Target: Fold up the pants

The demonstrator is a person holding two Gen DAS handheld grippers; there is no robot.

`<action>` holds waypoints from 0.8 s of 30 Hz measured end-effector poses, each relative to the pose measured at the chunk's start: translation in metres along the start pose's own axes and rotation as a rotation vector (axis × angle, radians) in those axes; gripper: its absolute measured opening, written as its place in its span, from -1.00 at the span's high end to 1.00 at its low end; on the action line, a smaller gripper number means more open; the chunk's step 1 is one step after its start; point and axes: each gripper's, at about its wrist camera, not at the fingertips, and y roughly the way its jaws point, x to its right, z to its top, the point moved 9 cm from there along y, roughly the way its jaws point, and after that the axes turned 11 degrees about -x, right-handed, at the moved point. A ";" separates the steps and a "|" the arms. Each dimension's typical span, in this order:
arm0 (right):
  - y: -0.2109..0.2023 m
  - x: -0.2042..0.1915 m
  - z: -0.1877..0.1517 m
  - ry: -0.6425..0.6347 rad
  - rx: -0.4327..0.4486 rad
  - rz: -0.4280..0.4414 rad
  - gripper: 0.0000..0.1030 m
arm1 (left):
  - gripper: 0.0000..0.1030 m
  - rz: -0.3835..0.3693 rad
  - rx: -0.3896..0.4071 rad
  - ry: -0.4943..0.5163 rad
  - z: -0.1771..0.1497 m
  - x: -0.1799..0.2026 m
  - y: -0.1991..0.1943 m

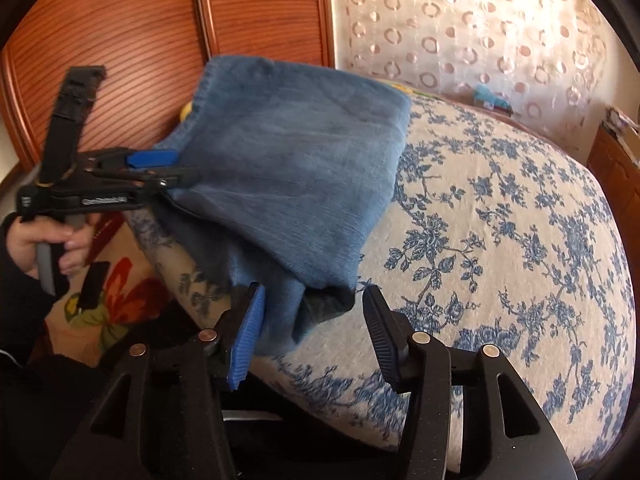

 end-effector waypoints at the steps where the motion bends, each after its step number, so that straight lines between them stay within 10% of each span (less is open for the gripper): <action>1: 0.002 0.001 0.002 0.001 0.000 0.000 -0.01 | -0.27 -0.001 0.000 0.000 0.000 0.000 0.000; 4: 0.007 0.005 0.012 0.018 0.018 -0.008 -0.01 | -0.27 -0.003 0.001 0.001 -0.001 0.000 0.000; 8: 0.009 0.006 0.019 0.034 0.031 0.032 0.77 | -0.27 -0.014 0.001 0.004 -0.001 0.000 0.000; 11: 0.005 0.003 0.017 0.013 0.043 0.004 0.92 | -0.27 -0.024 0.001 0.001 -0.002 0.000 -0.002; 24: -0.030 0.026 0.012 0.119 0.093 0.054 0.72 | -0.27 0.001 0.051 -0.050 0.007 -0.019 -0.029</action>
